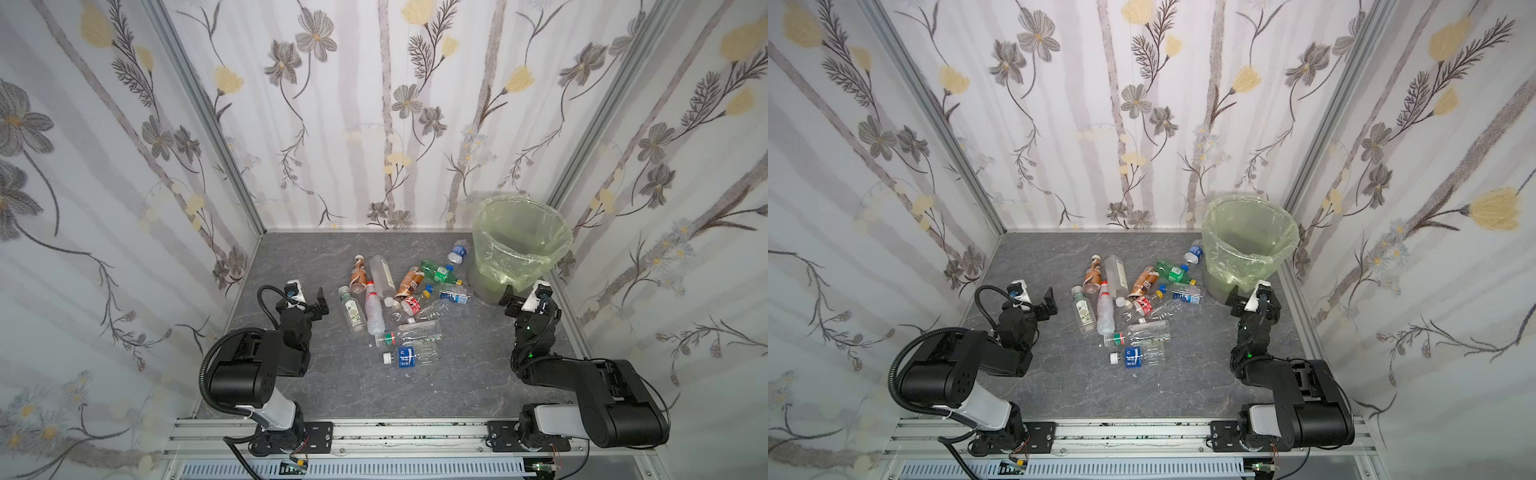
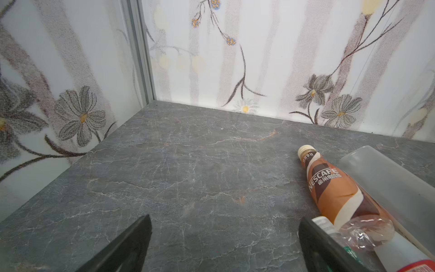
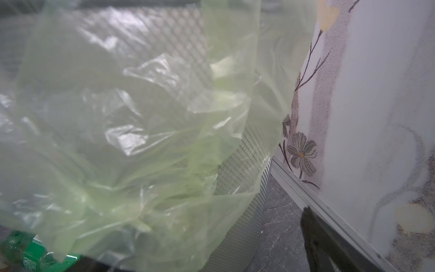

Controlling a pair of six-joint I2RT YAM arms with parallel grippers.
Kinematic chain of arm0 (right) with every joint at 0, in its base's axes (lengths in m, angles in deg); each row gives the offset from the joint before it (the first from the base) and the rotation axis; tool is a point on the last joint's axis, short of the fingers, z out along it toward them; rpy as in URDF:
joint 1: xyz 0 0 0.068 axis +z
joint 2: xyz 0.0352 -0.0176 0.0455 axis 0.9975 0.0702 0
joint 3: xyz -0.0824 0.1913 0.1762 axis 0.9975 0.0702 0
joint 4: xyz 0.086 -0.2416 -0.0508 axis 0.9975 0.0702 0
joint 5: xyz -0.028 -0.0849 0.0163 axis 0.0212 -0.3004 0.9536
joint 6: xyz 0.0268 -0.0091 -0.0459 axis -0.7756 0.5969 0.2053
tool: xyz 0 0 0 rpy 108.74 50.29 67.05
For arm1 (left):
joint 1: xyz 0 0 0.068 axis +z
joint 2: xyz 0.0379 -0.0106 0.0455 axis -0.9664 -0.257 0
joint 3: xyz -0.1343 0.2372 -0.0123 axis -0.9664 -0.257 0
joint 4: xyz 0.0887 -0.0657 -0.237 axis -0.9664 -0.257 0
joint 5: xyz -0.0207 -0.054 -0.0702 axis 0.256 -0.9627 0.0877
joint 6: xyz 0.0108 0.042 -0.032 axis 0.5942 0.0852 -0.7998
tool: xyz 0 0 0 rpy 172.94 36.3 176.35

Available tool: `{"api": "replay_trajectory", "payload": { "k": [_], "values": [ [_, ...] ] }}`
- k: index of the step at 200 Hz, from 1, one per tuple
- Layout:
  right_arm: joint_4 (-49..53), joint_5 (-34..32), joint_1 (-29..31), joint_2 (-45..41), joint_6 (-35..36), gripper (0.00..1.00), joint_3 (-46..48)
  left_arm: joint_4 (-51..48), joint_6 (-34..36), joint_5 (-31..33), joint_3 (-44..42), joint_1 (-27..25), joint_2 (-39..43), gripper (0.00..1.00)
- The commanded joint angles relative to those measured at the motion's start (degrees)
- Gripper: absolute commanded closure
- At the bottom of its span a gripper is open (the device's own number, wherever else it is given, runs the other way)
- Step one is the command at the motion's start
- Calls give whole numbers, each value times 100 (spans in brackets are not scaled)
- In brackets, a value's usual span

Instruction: Throw the plastic bottles in the bin

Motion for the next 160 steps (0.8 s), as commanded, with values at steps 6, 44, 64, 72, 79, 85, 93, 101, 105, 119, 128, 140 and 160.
{"api": "replay_trajectory", "payload": {
  "k": [6, 44, 64, 72, 79, 85, 93, 101, 105, 119, 128, 140, 160],
  "values": [
    [-183, 5, 5, 14, 47, 0, -31, 278, -9, -35, 11, 4, -4, 0],
    [-179, 4, 5, 14, 44, 0, -29, 271, -9, -39, 10, 8, -12, 0],
    [-180, 10, 5, 14, 47, 0, -29, 266, -30, -128, 18, 55, -7, 0],
    [-178, 6, 8, 14, 46, 0, -29, 269, -81, -123, 22, 90, -14, 0],
    [-174, 5, 6, 22, 44, 0, -49, 262, -96, -138, 24, 105, -14, 0],
    [-162, 7, 5, 23, 47, 0, -49, 262, -97, -152, 17, 104, -14, 0],
    [-161, 3, 5, 23, 47, 0, -49, 264, -103, -161, 18, 114, -12, 0],
    [-171, 2, 5, 14, 44, 0, -37, 266, -97, -158, 22, 112, -14, 0],
    [-167, 5, 10, 14, 47, 0, -38, 262, -92, -147, 18, 101, -14, 0],
    [-190, 4, 6, 7, 47, 0, -29, 262, -80, -80, 4, 72, 4, 0],
    [-267, -114, 28, -8, 56, 0, 2, 259, -90, 2, 21, 66, 25, 0],
    [-141, -178, 58, -118, 50, 0, 26, 242, -151, 145, -6, 61, 111, 0],
    [-562, -235, 194, -208, 194, 0, 282, 90, -158, 389, -78, 15, 469, 0]
  ]
}}
